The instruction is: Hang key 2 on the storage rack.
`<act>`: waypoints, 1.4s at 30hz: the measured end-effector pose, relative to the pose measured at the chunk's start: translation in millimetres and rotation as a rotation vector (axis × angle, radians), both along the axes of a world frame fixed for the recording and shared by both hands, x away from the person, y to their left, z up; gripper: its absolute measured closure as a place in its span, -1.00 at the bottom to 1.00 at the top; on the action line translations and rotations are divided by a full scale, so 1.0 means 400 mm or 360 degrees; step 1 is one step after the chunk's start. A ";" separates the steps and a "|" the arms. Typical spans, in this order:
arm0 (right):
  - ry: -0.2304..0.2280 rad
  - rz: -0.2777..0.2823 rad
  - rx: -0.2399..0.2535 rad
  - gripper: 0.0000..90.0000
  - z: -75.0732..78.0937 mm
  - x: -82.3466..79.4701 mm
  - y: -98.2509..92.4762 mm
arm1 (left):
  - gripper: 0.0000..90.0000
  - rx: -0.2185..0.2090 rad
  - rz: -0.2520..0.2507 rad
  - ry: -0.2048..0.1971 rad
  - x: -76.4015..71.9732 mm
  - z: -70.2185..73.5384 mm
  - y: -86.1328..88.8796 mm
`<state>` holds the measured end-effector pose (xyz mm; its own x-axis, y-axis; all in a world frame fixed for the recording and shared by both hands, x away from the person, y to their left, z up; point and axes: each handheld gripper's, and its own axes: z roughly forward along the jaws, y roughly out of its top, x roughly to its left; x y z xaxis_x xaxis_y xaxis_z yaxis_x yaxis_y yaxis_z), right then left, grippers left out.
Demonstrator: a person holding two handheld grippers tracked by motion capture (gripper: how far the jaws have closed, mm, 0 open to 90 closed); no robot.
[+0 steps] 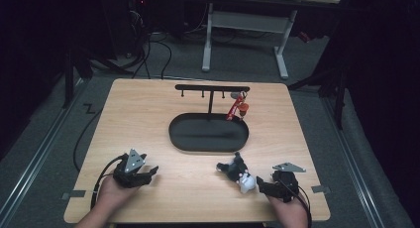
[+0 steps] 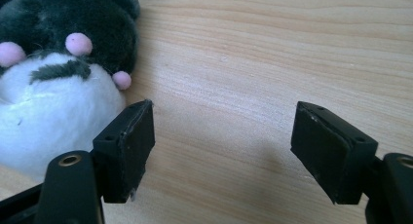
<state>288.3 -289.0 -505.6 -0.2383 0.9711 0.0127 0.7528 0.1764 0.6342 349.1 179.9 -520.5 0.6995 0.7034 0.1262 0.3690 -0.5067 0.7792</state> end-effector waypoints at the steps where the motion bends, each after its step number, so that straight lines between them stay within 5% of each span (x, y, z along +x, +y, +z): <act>1: 0.0012 -0.0005 0.0001 -0.48 0.004 0.001 0.002 | -0.19 -0.0008 -0.0001 -0.0005 -0.001 0.001 0.000; 15: 0.0176 0.0074 -0.0022 -0.43 0.023 0.026 0.011 | -0.22 -0.0007 -0.0013 0.0020 0.002 -0.002 -0.005; 35: 0.0560 0.0267 -0.0224 -0.37 0.077 0.031 0.048 | -0.23 0.0010 -0.0077 0.0006 -0.002 0.004 -0.037; 42: 0.0637 0.0315 -0.0264 -0.42 0.090 0.025 0.063 | -0.23 0.0005 -0.0086 0.0020 0.001 0.003 -0.037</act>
